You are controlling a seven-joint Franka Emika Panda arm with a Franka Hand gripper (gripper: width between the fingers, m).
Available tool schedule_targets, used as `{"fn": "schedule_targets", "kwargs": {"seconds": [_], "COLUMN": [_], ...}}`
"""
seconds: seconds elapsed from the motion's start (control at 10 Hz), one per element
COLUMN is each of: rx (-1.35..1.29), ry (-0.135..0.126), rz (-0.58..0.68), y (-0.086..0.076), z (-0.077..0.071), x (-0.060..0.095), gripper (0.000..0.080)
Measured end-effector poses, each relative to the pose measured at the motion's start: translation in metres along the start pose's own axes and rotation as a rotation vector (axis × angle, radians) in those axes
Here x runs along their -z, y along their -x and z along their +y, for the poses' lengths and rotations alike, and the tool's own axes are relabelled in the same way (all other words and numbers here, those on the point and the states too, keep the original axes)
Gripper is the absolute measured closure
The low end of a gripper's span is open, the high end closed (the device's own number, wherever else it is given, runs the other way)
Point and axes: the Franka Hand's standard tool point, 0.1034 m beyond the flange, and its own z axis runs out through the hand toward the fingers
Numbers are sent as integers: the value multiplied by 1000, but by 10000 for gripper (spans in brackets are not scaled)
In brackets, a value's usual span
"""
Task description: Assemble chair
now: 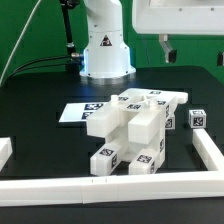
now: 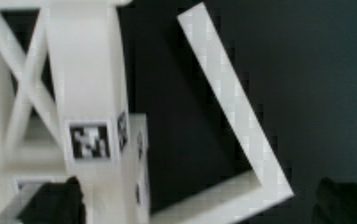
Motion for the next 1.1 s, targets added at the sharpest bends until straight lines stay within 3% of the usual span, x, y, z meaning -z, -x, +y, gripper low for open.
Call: {"fn": "schedule_targets", "kwargs": {"seconds": [0.1,0.2,0.3,0.4,0.8,1.1], "rx": [-3,-14,-6,-6,-12,-34], "ry": [-11,-2,4,-2,1,3], "rz": [6,0,-8,-1,-4,2], "y": [21,44,51,45,49,101], "z": [7,10,8,8,9,15], "x": [-14,-30,-33,-30,-34,-69], "gripper": [151,151,151,151,151,151]}}
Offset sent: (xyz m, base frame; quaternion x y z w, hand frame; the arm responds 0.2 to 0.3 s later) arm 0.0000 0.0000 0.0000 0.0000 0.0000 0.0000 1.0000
